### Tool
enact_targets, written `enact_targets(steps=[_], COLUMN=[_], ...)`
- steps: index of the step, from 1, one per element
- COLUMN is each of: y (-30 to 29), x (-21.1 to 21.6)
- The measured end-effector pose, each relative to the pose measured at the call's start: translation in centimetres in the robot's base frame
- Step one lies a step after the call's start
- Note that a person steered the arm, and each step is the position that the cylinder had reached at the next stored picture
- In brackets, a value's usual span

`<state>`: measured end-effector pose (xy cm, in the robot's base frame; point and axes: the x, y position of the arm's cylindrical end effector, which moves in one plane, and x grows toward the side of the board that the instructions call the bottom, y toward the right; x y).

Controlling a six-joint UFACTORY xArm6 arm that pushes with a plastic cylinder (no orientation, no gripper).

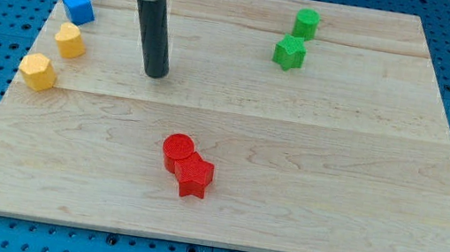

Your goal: Slide the blue cube into the bottom side of the blue triangle

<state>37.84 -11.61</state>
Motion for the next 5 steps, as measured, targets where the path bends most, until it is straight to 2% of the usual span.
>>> enact_targets(steps=[2, 3, 4, 5], y=[-8.7, -12.7, -12.2, -15.5], x=[-8.5, -7.4, -6.8, -4.6])
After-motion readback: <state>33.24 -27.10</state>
